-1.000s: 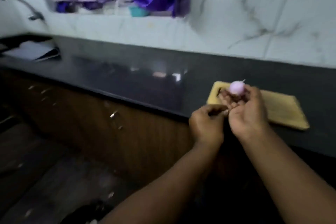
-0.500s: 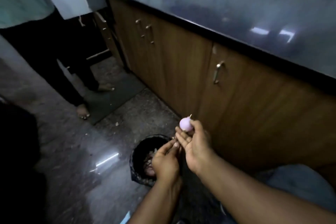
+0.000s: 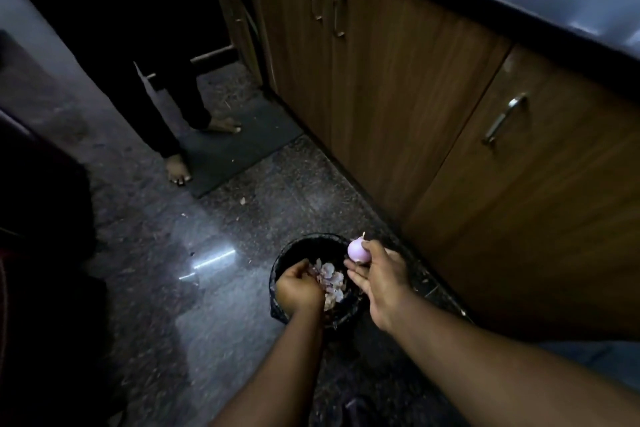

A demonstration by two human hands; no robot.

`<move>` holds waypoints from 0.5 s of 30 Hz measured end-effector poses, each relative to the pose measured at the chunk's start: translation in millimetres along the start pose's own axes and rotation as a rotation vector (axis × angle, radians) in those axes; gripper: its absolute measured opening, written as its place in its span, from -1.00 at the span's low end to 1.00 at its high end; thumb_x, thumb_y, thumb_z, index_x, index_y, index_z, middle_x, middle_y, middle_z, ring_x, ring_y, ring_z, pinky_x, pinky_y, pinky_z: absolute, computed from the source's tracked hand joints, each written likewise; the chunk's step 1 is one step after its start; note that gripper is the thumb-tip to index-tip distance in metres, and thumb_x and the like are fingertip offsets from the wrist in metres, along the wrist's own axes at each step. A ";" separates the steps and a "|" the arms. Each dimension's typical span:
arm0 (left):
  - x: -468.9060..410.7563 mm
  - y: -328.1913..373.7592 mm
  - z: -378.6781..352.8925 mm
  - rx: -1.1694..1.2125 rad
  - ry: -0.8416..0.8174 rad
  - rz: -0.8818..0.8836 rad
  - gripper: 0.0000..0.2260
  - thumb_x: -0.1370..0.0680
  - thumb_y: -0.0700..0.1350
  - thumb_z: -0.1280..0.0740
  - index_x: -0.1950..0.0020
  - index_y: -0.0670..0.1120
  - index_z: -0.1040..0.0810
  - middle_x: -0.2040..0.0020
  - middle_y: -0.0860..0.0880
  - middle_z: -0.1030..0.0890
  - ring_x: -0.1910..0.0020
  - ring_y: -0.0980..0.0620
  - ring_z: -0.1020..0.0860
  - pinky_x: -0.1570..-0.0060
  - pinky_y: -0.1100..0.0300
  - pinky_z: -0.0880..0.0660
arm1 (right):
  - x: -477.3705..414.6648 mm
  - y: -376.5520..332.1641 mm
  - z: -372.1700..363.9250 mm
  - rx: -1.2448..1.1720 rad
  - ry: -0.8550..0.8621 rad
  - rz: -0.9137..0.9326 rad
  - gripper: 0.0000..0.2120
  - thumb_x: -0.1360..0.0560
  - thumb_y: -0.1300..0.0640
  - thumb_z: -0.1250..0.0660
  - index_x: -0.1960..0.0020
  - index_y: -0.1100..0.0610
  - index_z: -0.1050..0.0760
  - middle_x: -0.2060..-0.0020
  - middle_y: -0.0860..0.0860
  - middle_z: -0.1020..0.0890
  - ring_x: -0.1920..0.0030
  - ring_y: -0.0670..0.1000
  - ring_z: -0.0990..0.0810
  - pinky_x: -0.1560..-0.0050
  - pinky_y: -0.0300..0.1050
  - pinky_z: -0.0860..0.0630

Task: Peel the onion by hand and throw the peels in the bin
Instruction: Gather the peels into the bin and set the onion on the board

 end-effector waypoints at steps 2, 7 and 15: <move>-3.4 2.1 1.6 -0.084 0.007 -0.068 -0.74 -0.61 -0.32 -0.33 -0.11 -0.10 -0.78 -0.08 -0.13 -0.78 -0.09 -0.15 -0.72 -0.19 0.08 -0.62 | -2.6 -0.6 1.7 0.027 -0.010 0.010 -0.89 -0.67 0.20 -0.24 -0.04 0.19 -0.52 -0.16 0.28 -0.61 0.03 0.14 -0.67 -0.02 -0.04 -0.60; -15.9 0.1 0.4 -0.374 0.028 -0.221 -0.83 -0.54 0.01 -0.52 -0.11 0.03 -0.69 0.02 -0.08 -0.77 -0.02 -0.17 -0.70 -0.03 0.08 -0.55 | -7.8 -10.3 13.4 0.085 -0.072 0.045 -0.74 -0.64 0.17 -0.31 -0.27 0.29 -0.49 -0.20 0.28 -0.65 -0.06 0.17 -0.73 -0.02 -0.05 -0.64; -9.7 -4.1 -29.4 -0.915 -0.092 -0.298 -0.21 -0.57 0.27 -0.38 -0.71 0.13 -0.11 -0.67 -0.28 -0.23 -0.63 -0.33 -0.25 -0.60 -0.38 -0.11 | 50.8 -108.4 77.4 0.164 -0.158 0.257 -0.74 -0.60 0.23 -0.38 -0.28 0.12 -0.49 -0.08 0.16 -0.73 -0.04 0.11 -0.71 -0.25 0.11 -0.60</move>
Point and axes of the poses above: each hand's wrist, its own x-axis away from the middle knuckle, its own z-axis out of the back of the hand, y = z × x, the point moved 4 cm from there along -x, towards the middle knuckle
